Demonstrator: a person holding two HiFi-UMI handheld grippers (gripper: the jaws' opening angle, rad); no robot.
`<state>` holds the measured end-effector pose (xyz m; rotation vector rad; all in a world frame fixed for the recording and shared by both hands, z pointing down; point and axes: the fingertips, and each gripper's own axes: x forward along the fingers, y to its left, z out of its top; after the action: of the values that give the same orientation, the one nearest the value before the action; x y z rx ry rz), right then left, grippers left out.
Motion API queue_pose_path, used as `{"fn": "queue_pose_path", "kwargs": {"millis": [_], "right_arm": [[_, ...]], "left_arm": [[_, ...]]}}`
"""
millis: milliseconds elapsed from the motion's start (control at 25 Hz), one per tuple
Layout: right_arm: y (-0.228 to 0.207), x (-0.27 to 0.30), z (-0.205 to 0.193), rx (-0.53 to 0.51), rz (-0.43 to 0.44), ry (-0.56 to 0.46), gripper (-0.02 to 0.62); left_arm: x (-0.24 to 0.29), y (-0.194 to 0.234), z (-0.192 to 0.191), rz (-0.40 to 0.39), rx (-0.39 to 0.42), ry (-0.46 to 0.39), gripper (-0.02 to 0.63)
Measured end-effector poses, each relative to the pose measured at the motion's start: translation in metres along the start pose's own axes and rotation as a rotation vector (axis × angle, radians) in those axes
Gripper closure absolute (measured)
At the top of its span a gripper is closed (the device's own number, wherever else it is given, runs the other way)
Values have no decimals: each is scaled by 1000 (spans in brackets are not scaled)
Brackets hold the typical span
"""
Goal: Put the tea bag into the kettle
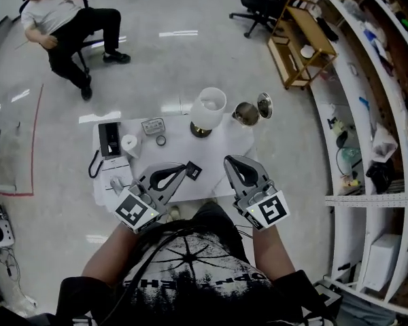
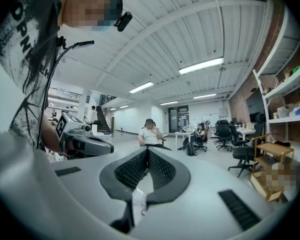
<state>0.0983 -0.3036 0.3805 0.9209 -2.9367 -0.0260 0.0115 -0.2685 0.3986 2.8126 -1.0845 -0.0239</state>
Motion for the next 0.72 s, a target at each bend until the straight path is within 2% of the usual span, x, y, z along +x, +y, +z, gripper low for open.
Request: {"fn": "queue_pose_path", "kwargs": {"millis": [200, 440, 600, 720], "right_arm": [[-4, 27, -7, -13, 204, 34, 586], [-1, 42, -15, -28, 402, 72, 586], [4, 44, -32, 3, 484, 111, 586], [5, 49, -51, 1, 508, 163, 586]], "left_arm": [[8, 16, -1, 146, 29, -13, 600], [6, 26, 5, 338, -6, -39, 600], [-1, 26, 1, 418, -14, -31, 600], [-7, 27, -8, 455, -39, -26, 600]]}}
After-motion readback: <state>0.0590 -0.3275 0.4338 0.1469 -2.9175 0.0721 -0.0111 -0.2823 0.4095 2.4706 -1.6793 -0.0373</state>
